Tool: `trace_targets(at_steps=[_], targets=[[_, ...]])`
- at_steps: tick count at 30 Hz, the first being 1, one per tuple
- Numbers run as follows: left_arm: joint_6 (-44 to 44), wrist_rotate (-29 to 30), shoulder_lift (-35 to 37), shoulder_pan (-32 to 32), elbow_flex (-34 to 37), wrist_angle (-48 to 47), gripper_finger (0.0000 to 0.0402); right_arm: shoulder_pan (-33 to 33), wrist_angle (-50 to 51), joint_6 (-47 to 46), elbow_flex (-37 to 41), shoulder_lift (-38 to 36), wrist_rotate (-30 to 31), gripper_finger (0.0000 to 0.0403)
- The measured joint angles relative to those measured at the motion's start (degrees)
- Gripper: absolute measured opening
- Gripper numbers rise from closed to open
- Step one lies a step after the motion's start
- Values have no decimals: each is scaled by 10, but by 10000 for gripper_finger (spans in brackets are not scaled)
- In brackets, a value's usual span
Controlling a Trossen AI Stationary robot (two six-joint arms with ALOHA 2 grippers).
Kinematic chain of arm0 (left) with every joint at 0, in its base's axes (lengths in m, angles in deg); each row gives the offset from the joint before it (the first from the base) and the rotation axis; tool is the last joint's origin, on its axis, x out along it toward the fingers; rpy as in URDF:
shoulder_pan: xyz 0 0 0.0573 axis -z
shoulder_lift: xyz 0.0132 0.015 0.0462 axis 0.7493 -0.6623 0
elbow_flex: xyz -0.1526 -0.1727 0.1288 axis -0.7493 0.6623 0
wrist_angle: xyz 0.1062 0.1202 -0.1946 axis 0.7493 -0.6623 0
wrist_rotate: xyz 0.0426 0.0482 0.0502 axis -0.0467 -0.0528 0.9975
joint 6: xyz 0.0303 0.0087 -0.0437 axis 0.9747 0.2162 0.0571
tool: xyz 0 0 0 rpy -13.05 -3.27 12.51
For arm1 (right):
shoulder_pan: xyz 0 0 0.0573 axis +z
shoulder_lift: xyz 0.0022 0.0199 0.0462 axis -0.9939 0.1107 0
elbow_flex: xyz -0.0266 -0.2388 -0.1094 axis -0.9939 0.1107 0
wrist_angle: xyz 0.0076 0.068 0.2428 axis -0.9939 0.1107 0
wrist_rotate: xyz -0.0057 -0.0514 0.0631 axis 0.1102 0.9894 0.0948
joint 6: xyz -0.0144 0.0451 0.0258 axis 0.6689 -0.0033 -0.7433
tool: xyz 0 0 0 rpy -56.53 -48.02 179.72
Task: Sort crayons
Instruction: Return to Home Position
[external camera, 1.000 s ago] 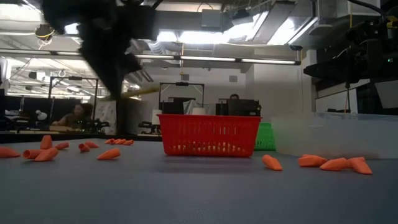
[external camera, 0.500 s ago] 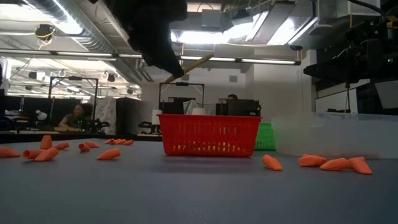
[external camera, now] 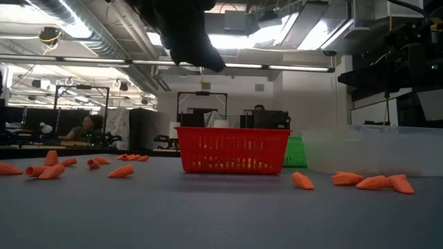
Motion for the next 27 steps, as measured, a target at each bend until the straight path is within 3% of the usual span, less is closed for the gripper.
trace_targets(at_steps=[9, 17, 22, 27], targets=[[99, 6, 30, -38, -50, 45, 66, 0, 0, 0, 0, 0, 0, 113], [171, -16, 116, -97, -102, -14, 8, 0, 1, 0, 0, 0, -5, 113], [168, -16, 199, -121, -73, -57, 6, 0, 1, 0, 0, 0, -6, 113], [165, -18, 301, -118, 4, -56, 1, 0, 1, 0, 0, 0, -7, 113]])
